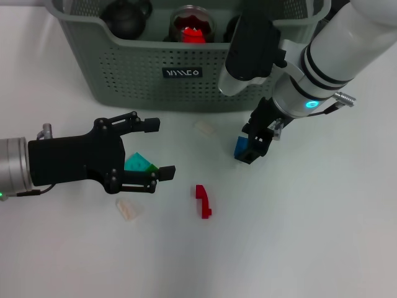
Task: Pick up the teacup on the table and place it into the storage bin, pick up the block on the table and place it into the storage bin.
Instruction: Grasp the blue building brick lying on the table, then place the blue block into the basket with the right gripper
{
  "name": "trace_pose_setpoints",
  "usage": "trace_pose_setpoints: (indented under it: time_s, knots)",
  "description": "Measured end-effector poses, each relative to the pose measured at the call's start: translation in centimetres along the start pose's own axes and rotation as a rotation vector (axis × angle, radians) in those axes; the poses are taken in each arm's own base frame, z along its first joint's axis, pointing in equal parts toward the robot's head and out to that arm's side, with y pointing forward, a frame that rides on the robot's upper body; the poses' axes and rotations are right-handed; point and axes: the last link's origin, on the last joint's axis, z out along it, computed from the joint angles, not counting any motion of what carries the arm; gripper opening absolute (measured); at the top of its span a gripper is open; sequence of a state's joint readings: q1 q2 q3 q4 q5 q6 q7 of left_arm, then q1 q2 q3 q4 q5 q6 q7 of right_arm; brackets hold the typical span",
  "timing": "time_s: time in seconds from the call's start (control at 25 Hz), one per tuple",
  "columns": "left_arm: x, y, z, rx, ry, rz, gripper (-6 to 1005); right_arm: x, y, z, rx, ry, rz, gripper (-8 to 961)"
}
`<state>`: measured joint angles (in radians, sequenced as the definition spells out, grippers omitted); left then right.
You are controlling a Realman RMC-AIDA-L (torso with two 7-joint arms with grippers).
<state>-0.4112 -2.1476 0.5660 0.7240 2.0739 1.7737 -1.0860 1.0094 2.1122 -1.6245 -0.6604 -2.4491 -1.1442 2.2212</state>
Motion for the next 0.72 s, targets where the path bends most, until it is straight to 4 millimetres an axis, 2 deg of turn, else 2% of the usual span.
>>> trace_pose_setpoints:
  time_s: [0.52, 0.72]
  knots:
    - [-0.06, 0.03, -0.04, 0.002, -0.001, -0.002, 773, 0.31, 0.13, 0.35, -0.013, -0.002, 0.031, 494]
    - [-0.10, 0.13, -0.14, 0.001, 0.000, -0.004, 772, 0.14, 0.01, -0.57, -0.025, -0.010, 0.038, 443]
